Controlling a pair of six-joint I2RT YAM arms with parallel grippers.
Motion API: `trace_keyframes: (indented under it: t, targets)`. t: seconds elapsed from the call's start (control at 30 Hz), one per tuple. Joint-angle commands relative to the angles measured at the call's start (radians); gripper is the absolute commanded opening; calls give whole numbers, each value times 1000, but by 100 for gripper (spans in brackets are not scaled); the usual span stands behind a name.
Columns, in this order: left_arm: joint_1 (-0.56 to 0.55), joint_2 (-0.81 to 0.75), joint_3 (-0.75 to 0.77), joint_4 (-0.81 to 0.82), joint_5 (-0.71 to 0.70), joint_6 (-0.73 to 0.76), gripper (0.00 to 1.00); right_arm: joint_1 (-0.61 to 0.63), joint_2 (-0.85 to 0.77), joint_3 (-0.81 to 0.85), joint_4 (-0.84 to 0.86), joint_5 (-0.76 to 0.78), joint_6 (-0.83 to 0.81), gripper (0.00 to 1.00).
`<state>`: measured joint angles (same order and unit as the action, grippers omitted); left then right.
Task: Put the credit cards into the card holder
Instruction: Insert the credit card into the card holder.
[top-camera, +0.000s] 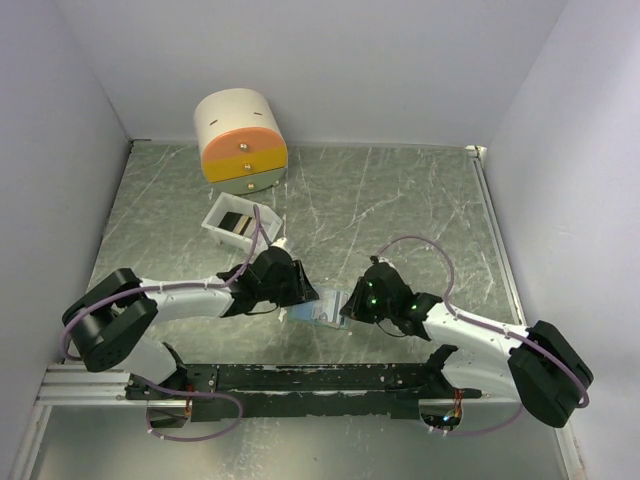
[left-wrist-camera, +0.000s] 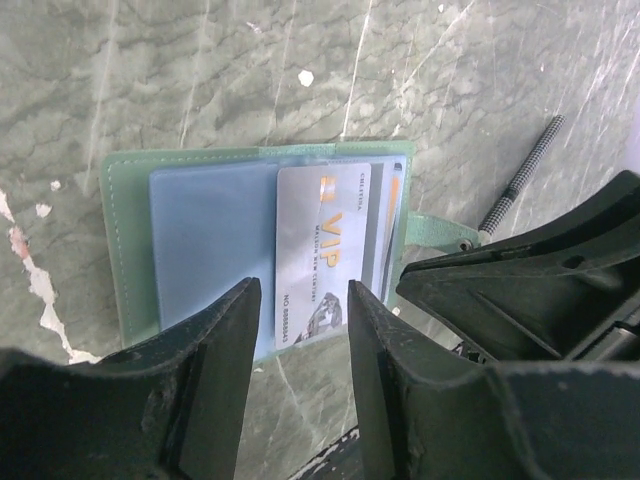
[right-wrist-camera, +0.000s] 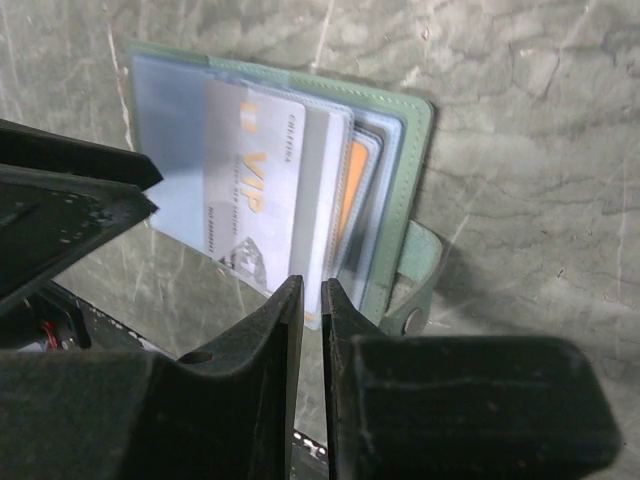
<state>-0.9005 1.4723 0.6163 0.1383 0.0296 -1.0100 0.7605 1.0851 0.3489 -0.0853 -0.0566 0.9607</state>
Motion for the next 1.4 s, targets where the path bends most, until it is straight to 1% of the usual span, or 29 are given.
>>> trace_keyframes:
  t: [0.0, 0.27, 0.4, 0.57, 0.7, 0.77, 0.9, 1.1, 1.37]
  targets:
    - [0, 39, 52, -1, -3, 49, 52, 2, 5, 50, -49, 56, -37, 14]
    - [4, 110, 93, 17, 28, 68, 52, -14, 49, 55, -30, 64, -55, 17]
    - [4, 137, 104, 26, 46, 78, 43, -23, 77, 62, -19, 64, -70, 16]
    - [4, 154, 108, 30, 59, 87, 40, -27, 97, 57, 8, 48, -77, 15]
    - [4, 165, 114, 42, 73, 95, 34, -27, 102, 53, 26, 44, -81, 14]
    - [4, 176, 117, 53, 84, 94, 32, -27, 102, 53, 33, 43, -80, 14]
    - [4, 193, 120, 79, 123, 92, 31, -27, 114, 59, 31, 43, -82, 14]
    - [4, 168, 107, 138, 173, 85, 35, -27, 119, 49, 45, 37, -80, 13]
    - [3, 176, 90, 187, 209, 55, 36, -28, 147, 52, 66, 26, -82, 12]
